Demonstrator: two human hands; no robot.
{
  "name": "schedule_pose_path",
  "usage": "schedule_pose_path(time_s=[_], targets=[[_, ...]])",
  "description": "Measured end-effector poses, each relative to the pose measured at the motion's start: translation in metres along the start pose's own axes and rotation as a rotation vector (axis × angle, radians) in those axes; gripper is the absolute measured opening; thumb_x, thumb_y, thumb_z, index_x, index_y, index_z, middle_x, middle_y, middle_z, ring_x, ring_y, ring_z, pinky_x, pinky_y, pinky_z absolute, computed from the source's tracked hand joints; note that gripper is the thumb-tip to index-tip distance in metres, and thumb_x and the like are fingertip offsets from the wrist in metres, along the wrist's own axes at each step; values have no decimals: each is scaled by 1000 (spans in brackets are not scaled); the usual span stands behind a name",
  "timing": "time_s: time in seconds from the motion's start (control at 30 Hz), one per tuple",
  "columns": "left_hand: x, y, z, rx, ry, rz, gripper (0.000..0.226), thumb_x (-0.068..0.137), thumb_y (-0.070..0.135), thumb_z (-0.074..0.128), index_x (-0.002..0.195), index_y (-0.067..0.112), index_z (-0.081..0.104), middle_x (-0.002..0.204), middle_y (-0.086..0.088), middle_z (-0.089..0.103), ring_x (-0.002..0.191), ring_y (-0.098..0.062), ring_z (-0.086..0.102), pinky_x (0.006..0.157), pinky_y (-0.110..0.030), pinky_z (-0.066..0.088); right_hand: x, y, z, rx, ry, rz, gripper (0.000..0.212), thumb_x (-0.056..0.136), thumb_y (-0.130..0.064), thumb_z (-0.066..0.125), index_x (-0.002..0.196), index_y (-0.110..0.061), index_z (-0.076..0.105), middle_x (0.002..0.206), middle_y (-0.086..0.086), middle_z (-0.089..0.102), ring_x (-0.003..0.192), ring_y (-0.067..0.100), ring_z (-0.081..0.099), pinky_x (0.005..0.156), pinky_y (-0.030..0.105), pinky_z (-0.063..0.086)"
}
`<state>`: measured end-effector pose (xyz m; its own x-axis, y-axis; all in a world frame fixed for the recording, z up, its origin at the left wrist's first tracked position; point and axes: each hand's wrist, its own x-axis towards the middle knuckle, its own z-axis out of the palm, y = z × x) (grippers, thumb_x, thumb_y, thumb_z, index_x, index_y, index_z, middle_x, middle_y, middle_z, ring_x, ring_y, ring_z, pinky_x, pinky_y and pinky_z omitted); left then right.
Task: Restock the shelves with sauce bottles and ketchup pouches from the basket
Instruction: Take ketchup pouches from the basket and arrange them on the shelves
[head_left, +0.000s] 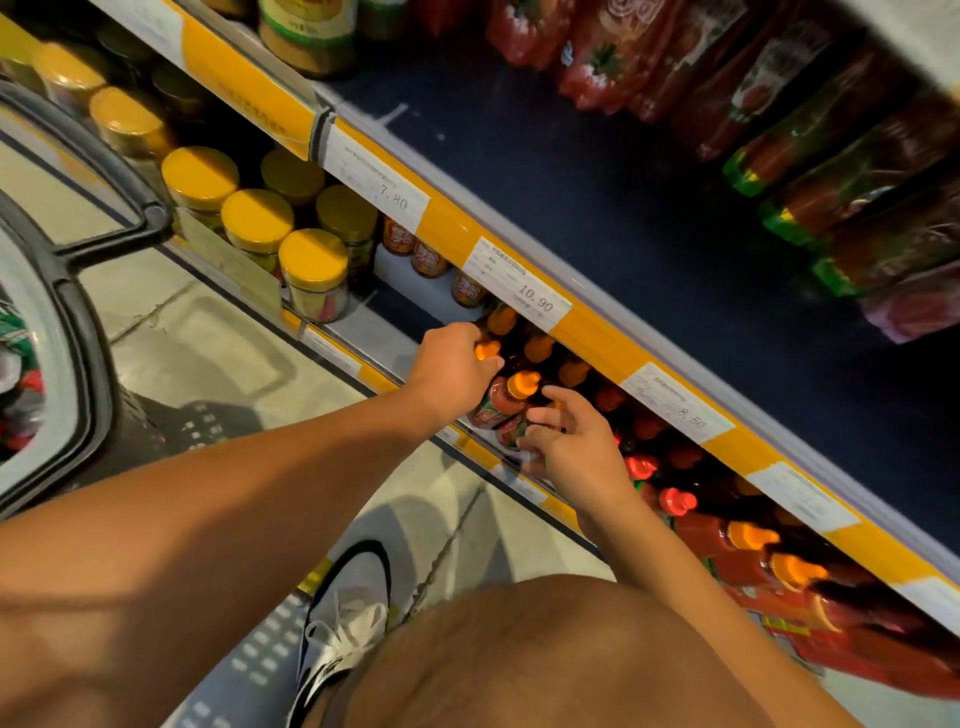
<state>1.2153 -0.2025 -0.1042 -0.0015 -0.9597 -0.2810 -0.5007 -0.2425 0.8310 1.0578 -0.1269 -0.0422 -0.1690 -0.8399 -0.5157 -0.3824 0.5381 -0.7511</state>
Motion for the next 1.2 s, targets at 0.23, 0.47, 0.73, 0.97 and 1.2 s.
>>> schedule_pose_path(time_s=[0.23, 0.47, 0.73, 0.97, 1.2], targets=[[-6, -3, -6, 3, -74, -46, 26, 89, 43, 65, 100, 20, 64, 86, -5, 73, 81, -27, 73, 74, -50, 63, -67, 12, -72, -194, 76, -178, 32, 95, -5, 65, 118, -28, 69, 104, -12, 71, 88, 21, 69, 74, 35, 58], [-68, 35, -26, -176, -53, -146, 24, 100, 31, 66, 113, 13, 57, 98, -12, 68, 84, -25, 71, 67, -45, 64, -156, 60, -168, -217, 315, -132, 32, 91, -2, 70, 100, -33, 75, 94, 2, 74, 84, 31, 69, 82, 56, 58], [-167, 161, -10, -197, -490, 153, 25, 97, 31, 65, 98, 6, 70, 87, -20, 76, 73, -28, 70, 71, -44, 54, -278, 117, -260, -47, 621, -136, 28, 93, 2, 69, 106, -23, 71, 102, 4, 75, 86, 22, 67, 76, 41, 61], [-280, 293, 43, -45, -764, 563, 19, 101, 25, 63, 98, 8, 72, 91, -17, 77, 86, -33, 76, 84, -44, 57, -396, 212, -311, -27, 817, 9, 21, 94, -11, 71, 107, -27, 71, 100, 5, 74, 84, 18, 69, 76, 39, 57], [-430, 334, 174, 244, -1064, 854, 24, 101, 37, 63, 98, 14, 71, 86, -5, 77, 71, -14, 72, 55, -32, 58, -488, 324, -307, -288, 564, 342, 32, 95, -27, 71, 126, -23, 66, 105, -4, 70, 95, 16, 68, 89, 37, 55]])
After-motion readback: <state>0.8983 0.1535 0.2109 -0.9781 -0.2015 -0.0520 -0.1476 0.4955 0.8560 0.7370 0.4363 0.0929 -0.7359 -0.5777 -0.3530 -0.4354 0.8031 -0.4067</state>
